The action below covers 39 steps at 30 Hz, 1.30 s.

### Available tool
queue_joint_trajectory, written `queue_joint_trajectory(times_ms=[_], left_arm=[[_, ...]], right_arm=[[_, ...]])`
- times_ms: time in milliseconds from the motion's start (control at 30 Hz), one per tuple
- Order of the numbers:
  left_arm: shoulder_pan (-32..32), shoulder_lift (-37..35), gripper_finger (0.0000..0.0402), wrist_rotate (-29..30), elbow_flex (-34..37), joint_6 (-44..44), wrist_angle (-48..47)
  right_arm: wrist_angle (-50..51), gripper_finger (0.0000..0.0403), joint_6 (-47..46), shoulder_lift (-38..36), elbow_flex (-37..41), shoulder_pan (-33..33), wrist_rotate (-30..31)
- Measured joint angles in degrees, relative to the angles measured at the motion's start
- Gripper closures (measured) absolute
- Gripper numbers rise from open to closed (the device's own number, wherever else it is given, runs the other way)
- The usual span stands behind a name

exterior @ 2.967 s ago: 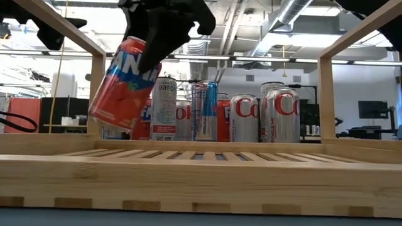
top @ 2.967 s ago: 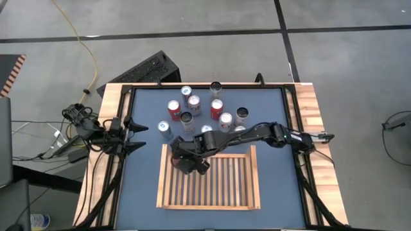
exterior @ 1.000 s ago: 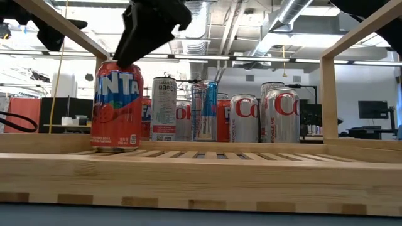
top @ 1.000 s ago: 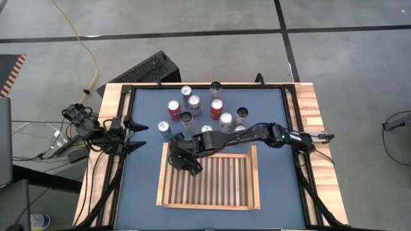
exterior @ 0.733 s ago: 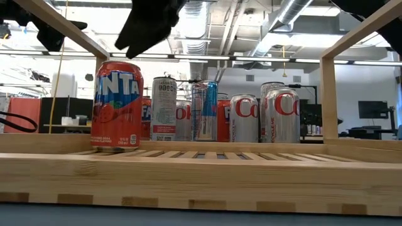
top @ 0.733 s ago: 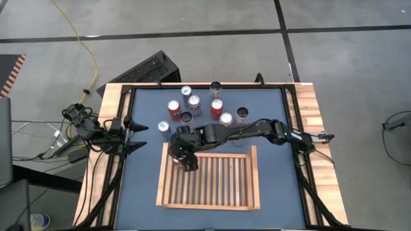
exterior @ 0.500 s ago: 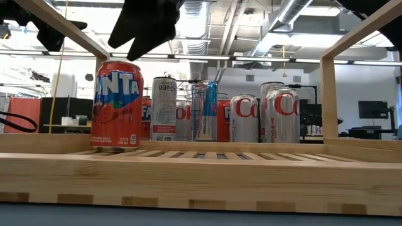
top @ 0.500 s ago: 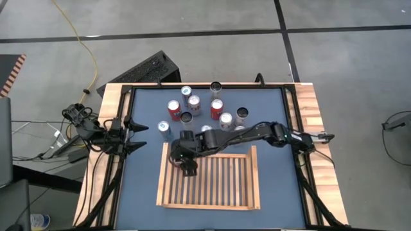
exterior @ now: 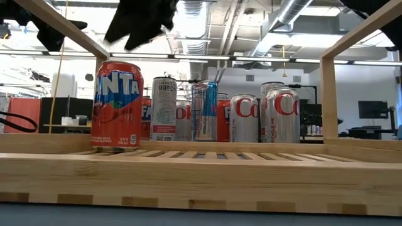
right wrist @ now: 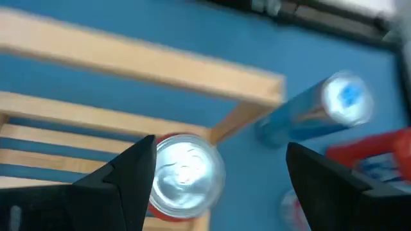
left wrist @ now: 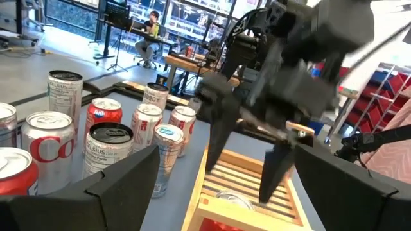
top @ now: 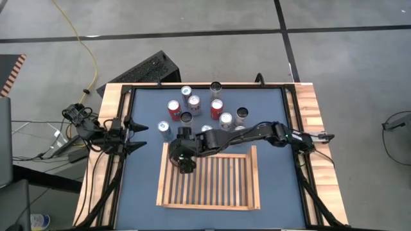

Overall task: Place canned beverage on shelf
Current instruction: Put the left red soda can on the shelf aligned with the other red soda can

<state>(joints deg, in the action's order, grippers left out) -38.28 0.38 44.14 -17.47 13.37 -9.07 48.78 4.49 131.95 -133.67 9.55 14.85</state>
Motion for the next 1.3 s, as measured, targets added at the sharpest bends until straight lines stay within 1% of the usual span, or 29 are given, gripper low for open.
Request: queue_joint_trajectory(times_ms=[67, 133, 233, 300, 367, 467, 600, 667, 733, 767, 833, 867, 933, 1067, 1133, 1233, 1300], left_arm=[[0.00, 0.00, 0.0053, 0.02, 0.00, 0.42, 0.48], [0.00, 0.00, 0.0053, 0.12, 0.00, 0.48, 1.66], [0.00, 0.00, 0.0053, 3.08, 0.00, -0.11, 4.05], [0.02, -0.01, 0.0053, 4.96, 0.00, -1.06, 4.99], [0.02, -0.01, 0.0053, 5.17, 0.00, -2.10, 5.94], [0.02, -0.02, 0.0053, 5.18, 0.00, -3.23, 6.64], [0.02, -0.01, 0.0053, 5.17, -0.02, -3.68, 6.46], [0.02, -0.01, 0.0053, 5.11, -0.02, -3.67, 5.99], [0.00, -0.02, 0.0053, 5.06, -0.02, -3.66, 5.64], [0.02, 0.00, 0.0053, 5.06, -0.02, -3.68, 5.38], [0.00, -0.02, 0.0053, 4.87, -0.02, -3.65, 5.39], [0.02, -0.02, 0.0053, 4.66, -0.02, -3.65, 5.33], [0.01, -0.02, 0.0053, 4.19, -0.02, -3.68, 5.00], [0.00, -0.02, 0.0053, 4.11, -0.02, -3.57, 3.44], [0.00, 0.00, 0.0053, 4.13, -0.02, -3.37, 2.76], [0.02, -0.02, 0.0053, 4.17, -0.02, -2.97, 2.10], [0.00, 0.00, 0.0053, 4.18, -0.02, -3.01, 1.94]], right_arm=[[-0.18, 0.0086, 2.58, -2.73, -0.05, -0.73, 0.71], [-0.65, 0.0086, 4.53, -5.13, -0.25, -2.01, 3.21], [-0.27, 0.0086, 6.41, -7.68, -0.28, -4.99, 7.44], [0.97, 0.0086, 6.49, -8.63, -0.22, -7.31, 7.60], [1.31, 0.0086, 7.20, -9.17, -0.16, -9.70, 6.58], [-1.57, 0.0086, 9.22, -9.16, -0.17, -13.02, 3.66], [-7.63, 0.0086, 9.99, -7.16, -0.19, -16.56, -2.80], [-8.89, 0.0086, 10.17, -6.60, 0.08, -17.87, -4.40], [-13.80, 0.0086, 10.41, -5.07, -0.28, -18.98, -5.50], [-14.58, 0.0086, 10.37, -4.88, -0.30, -19.37, -5.70], [-13.26, 0.0086, 9.76, -4.20, -0.07, -20.17, -5.99], [-14.99, 0.0086, 9.23, -3.35, -0.19, -20.59, -6.64], [-14.64, 0.0086, 9.04, -2.07, -0.13, -21.26, -8.61], [-17.30, 0.0084, 9.53, 0.90, -0.05, -21.95, -9.16], [-18.84, 0.0079, 9.82, 2.24, -0.16, -22.32, -9.18], [-17.28, 0.0066, 10.41, 2.62, -0.07, -23.16, -9.27], [-18.28, 0.0058, 10.40, 3.30, -0.17, -23.74, -9.27]])
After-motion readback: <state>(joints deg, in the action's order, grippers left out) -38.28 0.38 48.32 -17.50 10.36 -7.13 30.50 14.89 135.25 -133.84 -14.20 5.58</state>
